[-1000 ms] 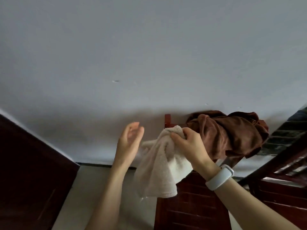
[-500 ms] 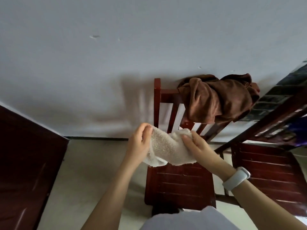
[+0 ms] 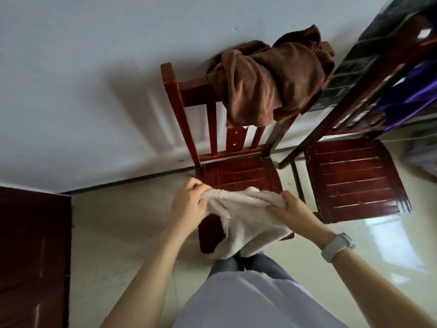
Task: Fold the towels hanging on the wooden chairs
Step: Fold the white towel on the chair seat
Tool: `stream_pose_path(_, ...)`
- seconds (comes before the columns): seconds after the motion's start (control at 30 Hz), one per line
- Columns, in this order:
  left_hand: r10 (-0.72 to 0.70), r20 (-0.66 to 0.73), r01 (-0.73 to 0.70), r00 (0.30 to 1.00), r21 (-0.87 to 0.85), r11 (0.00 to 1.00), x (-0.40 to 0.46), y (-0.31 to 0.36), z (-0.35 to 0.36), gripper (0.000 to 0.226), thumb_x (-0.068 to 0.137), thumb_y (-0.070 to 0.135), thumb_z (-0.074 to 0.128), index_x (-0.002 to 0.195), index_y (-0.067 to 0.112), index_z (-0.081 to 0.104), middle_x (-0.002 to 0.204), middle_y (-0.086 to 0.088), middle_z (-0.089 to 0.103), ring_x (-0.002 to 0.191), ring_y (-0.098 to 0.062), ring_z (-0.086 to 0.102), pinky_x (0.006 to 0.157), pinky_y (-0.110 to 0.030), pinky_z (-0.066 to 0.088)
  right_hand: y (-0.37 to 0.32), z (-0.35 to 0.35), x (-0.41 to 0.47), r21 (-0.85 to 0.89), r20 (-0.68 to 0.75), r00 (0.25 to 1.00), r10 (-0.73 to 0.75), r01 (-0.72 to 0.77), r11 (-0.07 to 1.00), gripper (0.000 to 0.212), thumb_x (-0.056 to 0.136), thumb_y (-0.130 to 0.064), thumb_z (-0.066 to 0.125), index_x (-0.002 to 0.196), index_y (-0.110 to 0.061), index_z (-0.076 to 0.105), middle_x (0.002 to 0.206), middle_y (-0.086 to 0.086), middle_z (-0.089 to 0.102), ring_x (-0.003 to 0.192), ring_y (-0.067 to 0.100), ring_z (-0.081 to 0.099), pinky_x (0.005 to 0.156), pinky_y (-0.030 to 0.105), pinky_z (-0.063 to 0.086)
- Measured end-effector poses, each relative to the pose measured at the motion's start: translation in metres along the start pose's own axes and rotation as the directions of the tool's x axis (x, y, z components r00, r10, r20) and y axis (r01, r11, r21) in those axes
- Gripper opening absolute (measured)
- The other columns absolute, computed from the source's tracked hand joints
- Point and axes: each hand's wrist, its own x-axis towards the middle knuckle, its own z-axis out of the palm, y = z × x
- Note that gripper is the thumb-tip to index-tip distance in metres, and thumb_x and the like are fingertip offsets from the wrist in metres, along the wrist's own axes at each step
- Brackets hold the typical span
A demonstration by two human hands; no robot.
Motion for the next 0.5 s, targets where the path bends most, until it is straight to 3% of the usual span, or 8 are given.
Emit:
stream_pose_path(0.1, -0.019, -0.166, 0.037, 0.986, 0.111, 0.993, 0.009, 0.014, 0.005, 0.025, 0.072, -0.006, 0.065, 0.093, 0.006, 0.071, 0.09, -0.011, 0.057, 0.082, -0.026, 0.055, 0.064, -0.03, 0.042, 0.011, -0.003, -0.005, 0.047, 0.024, 1.0, -0.011, 0.01, 0.999, 0.016, 0.086, -0.019, 0.06, 0.095, -0.018, 0.048, 0.081, 0.0, 0.058, 0.065, 0.011, 0.051, 0.055, 0.022, 0.038)
stream_pose_path(0.2, -0.17, -0.114, 0.178, 0.979, 0.072, 0.981, 0.018, 0.019, 0.013, 0.022, 0.083, 0.004, 0.059, 0.102, 0.006, 0.068, 0.099, -0.011, 0.06, 0.091, -0.028, 0.056, 0.07, -0.034, 0.046, 0.016, -0.014, -0.007, 0.262, -0.142, 0.987, -0.069, 0.105, 0.959, 0.021, 0.088, -0.01, 0.055, 0.093, -0.029, 0.048, 0.08, 0.0, 0.058, 0.058, 0.009, 0.048, 0.05, 0.013, 0.039)
stream_pose_path(0.27, -0.234, -0.083, 0.235, 0.969, 0.002, 0.972, 0.022, 0.024, 0.017, 0.024, 0.085, 0.006, 0.055, 0.106, 0.007, 0.067, 0.104, -0.01, 0.064, 0.094, -0.027, 0.057, 0.075, -0.036, 0.047, 0.018, -0.021, -0.006, 0.302, -0.227, 0.971, -0.072, 0.141, 0.943, 0.022, 0.088, -0.01, 0.054, 0.097, -0.029, 0.05, 0.084, -0.006, 0.055, 0.064, 0.007, 0.05, 0.048, 0.007, 0.039)
stream_pose_path(0.4, -0.355, -0.238, 0.35, 0.904, -0.067, 0.935, 0.027, 0.039, 0.02, 0.022, 0.087, 0.007, 0.053, 0.105, 0.004, 0.064, 0.099, -0.015, 0.064, 0.087, -0.028, 0.059, 0.066, -0.029, 0.039, 0.019, -0.035, -0.001, 0.163, -0.077, 0.997, -0.009, 0.022, 0.986, 0.036, 0.087, -0.015, 0.058, 0.122, -0.015, 0.05, 0.094, -0.003, 0.053, 0.081, 0.015, 0.054, 0.057, 0.013, 0.04)
stream_pose_path(0.43, -0.378, -0.276, 0.371, 0.884, -0.079, 0.925, 0.031, 0.042, 0.02, 0.022, 0.088, 0.01, 0.052, 0.106, 0.002, 0.063, 0.104, -0.017, 0.061, 0.093, -0.031, 0.057, 0.07, -0.031, 0.04, 0.02, -0.039, 0.0, 0.105, -0.003, 1.0, -0.009, 0.009, 0.994, 0.029, 0.087, -0.017, 0.059, 0.115, -0.012, 0.056, 0.086, -0.003, 0.054, 0.075, 0.013, 0.053, 0.055, 0.01, 0.038)
stream_pose_path(0.5, -0.465, -0.288, 0.422, 0.838, -0.199, 0.884, 0.041, 0.05, 0.021, 0.033, 0.092, 0.02, 0.048, 0.12, 0.005, 0.055, 0.128, -0.019, 0.045, 0.117, -0.033, 0.046, 0.09, -0.035, 0.039, 0.018, -0.048, -0.003, 0.087, 0.09, 0.996, -0.027, 0.02, 0.996, 0.009, 0.087, -0.02, 0.06, 0.08, -0.014, 0.062, 0.066, -0.005, 0.05, 0.058, 0.008, 0.046, 0.044, 0.006, 0.032)
